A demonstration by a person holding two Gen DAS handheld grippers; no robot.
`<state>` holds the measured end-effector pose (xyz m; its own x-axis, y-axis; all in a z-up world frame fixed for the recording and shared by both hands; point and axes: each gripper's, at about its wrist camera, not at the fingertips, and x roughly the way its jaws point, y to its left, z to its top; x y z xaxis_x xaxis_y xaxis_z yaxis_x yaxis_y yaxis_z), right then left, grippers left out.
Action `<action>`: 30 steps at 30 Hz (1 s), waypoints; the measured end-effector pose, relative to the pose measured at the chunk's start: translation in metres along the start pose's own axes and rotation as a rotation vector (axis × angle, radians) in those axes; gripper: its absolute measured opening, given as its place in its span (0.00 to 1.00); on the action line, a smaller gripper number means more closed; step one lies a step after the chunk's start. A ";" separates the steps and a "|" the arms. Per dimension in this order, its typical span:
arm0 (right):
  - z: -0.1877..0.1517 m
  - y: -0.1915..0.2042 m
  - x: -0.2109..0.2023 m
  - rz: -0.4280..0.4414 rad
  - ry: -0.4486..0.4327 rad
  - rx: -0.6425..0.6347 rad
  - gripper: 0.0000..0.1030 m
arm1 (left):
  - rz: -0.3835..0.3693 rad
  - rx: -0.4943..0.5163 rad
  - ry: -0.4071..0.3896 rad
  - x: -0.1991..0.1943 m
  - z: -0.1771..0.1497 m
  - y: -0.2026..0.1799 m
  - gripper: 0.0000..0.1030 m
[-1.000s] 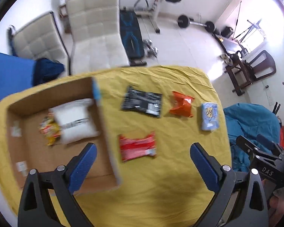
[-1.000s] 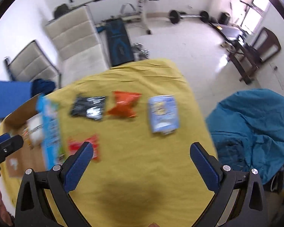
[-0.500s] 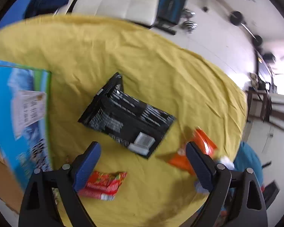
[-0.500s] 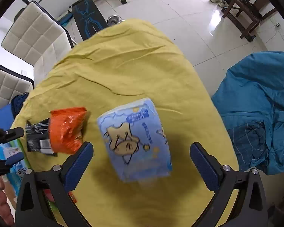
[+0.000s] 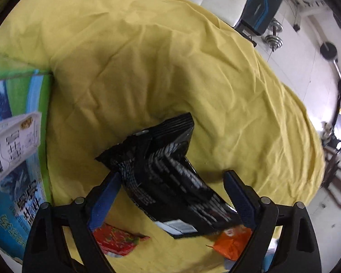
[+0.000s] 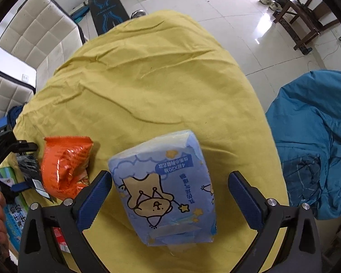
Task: Organize soft objects
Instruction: 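Grasp the blue tissue pack with the right tool while the left tool grasps the black bag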
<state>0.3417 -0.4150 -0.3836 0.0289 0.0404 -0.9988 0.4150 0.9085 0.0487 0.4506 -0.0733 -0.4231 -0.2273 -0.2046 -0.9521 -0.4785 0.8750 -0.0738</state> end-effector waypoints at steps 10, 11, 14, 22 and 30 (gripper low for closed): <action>-0.010 -0.002 0.007 -0.002 0.062 -0.098 1.00 | 0.308 0.773 -0.160 0.022 -0.089 -0.055 0.77; -0.010 -0.004 0.007 -0.004 0.064 -0.103 1.00 | 0.337 0.828 -0.174 0.024 -0.100 -0.058 0.77; -0.010 -0.007 0.009 0.003 0.072 -0.106 1.00 | 0.308 0.814 -0.156 0.019 -0.107 -0.057 0.78; -0.010 -0.011 0.009 0.031 0.070 -0.090 1.00 | 0.029 0.475 -0.075 0.003 -0.082 -0.009 0.80; -0.015 -0.005 0.012 0.054 0.054 -0.052 0.81 | -0.009 0.360 -0.078 0.029 -0.074 0.012 0.84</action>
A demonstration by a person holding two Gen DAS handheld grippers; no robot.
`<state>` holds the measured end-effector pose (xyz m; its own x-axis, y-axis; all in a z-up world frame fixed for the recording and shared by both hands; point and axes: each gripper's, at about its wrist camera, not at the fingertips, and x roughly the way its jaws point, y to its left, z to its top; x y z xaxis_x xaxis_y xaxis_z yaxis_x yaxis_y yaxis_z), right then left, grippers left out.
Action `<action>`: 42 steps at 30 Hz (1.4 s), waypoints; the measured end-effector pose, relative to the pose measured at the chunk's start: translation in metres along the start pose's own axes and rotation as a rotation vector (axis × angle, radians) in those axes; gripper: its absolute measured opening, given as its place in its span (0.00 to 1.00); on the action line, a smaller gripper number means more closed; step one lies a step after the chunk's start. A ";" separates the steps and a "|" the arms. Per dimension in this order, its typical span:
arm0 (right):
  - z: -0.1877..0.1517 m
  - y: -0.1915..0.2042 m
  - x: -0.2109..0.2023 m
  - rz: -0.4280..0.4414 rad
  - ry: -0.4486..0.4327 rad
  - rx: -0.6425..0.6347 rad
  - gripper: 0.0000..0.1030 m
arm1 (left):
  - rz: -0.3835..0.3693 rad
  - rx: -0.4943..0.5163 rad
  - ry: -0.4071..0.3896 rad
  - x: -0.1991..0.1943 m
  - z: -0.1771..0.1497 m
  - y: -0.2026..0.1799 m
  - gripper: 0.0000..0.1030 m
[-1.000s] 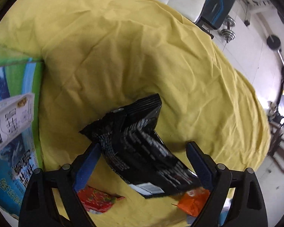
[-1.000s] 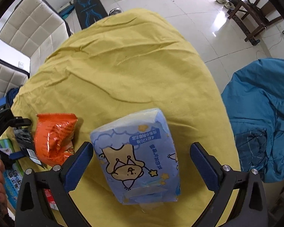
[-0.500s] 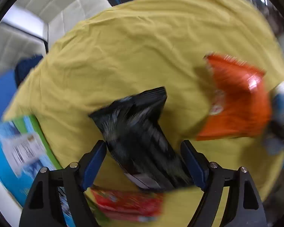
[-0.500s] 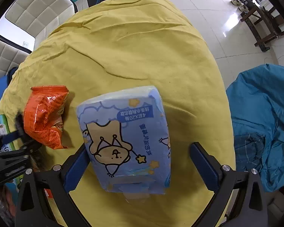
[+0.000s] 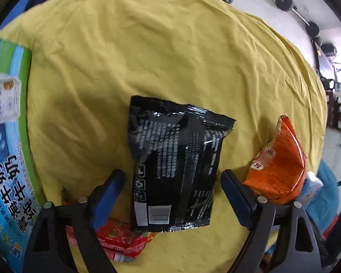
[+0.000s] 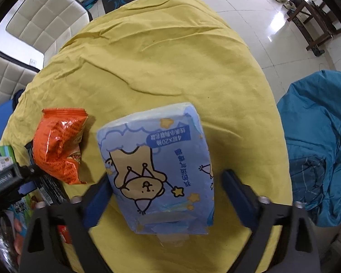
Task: Organize soft objects
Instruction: 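Grasp the blue tissue pack with the right tool while the left tool grasps the black bag, then carry the blue pack and black bag into the box with both tools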
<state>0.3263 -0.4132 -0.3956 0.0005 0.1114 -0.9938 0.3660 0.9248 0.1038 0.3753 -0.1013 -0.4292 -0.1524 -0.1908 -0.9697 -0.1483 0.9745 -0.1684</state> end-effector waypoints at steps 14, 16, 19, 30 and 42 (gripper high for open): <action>-0.036 0.012 -0.006 0.002 0.025 -0.090 0.42 | 0.133 0.239 -0.117 -0.013 -0.071 -0.013 0.50; -0.044 0.013 -0.007 0.006 0.018 -0.089 0.41 | 0.133 0.249 -0.147 -0.019 -0.084 -0.012 0.49; -0.055 0.018 -0.013 0.008 0.006 -0.096 0.39 | 0.132 0.264 -0.194 -0.027 -0.091 -0.036 0.49; -0.100 0.052 -0.071 0.055 -0.092 -0.164 0.39 | 0.070 0.301 -0.340 -0.115 -0.161 -0.021 0.49; -0.148 0.109 -0.149 0.145 -0.187 -0.264 0.38 | -0.009 0.306 -0.476 -0.194 -0.168 0.016 0.49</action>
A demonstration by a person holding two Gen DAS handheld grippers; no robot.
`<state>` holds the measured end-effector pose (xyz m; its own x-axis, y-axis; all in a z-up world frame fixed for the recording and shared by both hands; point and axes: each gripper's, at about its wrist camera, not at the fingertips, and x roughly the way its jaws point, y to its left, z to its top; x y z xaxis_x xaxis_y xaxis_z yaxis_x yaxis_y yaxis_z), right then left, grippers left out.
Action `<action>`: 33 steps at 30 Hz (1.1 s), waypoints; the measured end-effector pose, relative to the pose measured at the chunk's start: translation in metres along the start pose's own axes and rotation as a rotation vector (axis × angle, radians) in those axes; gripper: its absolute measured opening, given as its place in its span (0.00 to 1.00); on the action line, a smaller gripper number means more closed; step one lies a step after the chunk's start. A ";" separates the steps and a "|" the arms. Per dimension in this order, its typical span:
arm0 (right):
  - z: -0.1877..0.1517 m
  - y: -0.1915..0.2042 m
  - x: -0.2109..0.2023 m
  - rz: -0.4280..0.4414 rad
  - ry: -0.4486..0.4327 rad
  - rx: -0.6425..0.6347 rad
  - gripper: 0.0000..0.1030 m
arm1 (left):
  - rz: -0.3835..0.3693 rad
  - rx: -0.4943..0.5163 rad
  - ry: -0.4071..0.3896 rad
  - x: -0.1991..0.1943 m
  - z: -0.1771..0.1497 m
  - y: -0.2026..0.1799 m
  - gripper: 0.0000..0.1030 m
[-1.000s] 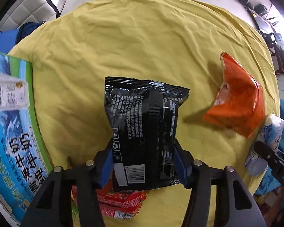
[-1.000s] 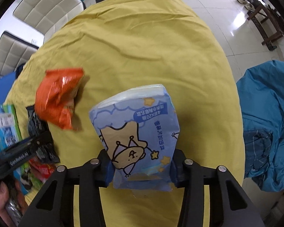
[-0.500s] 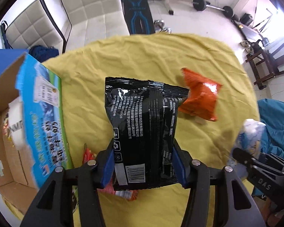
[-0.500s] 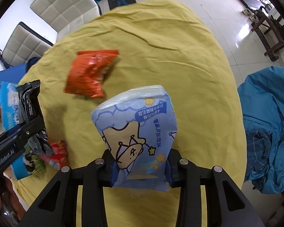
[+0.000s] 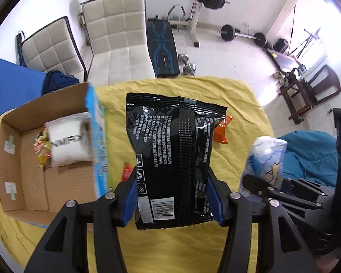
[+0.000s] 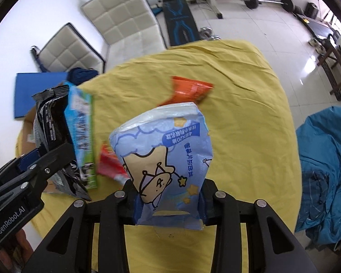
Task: Organize soft objects
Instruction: 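Carry the blue pack and black bag into the box with both tools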
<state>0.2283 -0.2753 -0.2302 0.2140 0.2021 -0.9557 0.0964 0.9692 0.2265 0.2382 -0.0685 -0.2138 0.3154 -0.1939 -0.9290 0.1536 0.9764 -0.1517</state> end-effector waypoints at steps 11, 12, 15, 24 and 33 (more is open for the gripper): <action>-0.017 0.140 -0.018 0.085 -0.017 -0.100 0.38 | -0.021 -0.107 -0.038 -0.063 -0.012 0.128 0.49; -0.017 0.159 -0.015 0.094 -0.012 -0.116 0.38 | -0.012 -0.122 -0.041 -0.066 -0.012 0.145 0.49; -0.016 0.203 -0.002 0.098 0.000 -0.158 0.38 | 0.009 -0.151 -0.035 -0.071 -0.009 0.187 0.49; -0.009 0.289 0.088 0.065 0.115 -0.204 0.38 | 0.037 -0.228 0.094 -0.023 0.004 0.304 0.49; -0.015 0.302 0.183 -0.043 0.238 -0.190 0.38 | -0.017 -0.298 0.271 0.079 0.023 0.375 0.49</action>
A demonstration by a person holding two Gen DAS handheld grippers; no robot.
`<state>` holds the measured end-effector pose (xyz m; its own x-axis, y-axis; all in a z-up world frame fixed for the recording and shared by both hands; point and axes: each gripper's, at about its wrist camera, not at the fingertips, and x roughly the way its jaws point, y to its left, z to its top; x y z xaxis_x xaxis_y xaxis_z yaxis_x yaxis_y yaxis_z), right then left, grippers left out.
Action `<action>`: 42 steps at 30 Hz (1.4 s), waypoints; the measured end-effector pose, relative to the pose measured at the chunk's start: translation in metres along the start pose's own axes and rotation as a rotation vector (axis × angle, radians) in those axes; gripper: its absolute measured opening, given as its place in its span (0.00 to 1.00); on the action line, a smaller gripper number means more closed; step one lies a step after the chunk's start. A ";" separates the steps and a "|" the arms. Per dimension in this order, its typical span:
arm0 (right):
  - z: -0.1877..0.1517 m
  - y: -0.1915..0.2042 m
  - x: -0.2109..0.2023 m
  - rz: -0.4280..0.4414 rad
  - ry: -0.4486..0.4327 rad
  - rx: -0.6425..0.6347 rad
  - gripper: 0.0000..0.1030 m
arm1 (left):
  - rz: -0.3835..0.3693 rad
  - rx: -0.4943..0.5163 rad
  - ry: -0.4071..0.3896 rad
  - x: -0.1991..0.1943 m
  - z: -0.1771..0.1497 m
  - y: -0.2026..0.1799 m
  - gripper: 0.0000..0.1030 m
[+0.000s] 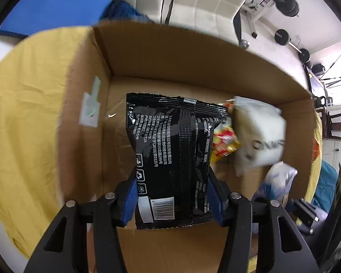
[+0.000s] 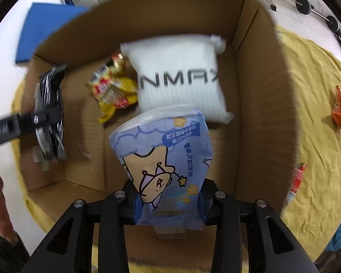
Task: Organize soft objects
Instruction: 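Carry the blue pack and black bag into the box with both tools, then release the blue pack and black bag in the box, open both tools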
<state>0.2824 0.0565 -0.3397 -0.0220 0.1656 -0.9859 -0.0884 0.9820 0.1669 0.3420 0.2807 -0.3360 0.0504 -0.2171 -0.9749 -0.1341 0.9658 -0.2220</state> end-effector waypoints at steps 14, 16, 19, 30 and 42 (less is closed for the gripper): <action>0.017 0.003 0.057 -0.080 0.118 0.009 0.42 | 0.049 0.060 0.061 0.053 0.037 -0.013 0.51; 0.020 0.001 0.060 -0.079 0.127 0.017 0.45 | 0.061 0.075 0.061 0.052 0.039 -0.017 0.52; 0.020 -0.003 0.065 -0.082 0.131 0.018 0.46 | 0.066 0.075 0.066 0.051 0.032 -0.019 0.52; 0.015 0.006 0.071 -0.109 0.113 0.013 0.66 | 0.085 0.041 0.076 0.040 0.033 -0.016 0.59; -0.023 0.014 0.014 -0.086 0.026 0.000 0.87 | 0.058 0.044 -0.020 -0.023 -0.016 -0.016 0.71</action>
<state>0.2576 0.0700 -0.3511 -0.0403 0.0782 -0.9961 -0.0913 0.9925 0.0816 0.3267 0.2684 -0.3106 0.0635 -0.1584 -0.9853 -0.0936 0.9820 -0.1639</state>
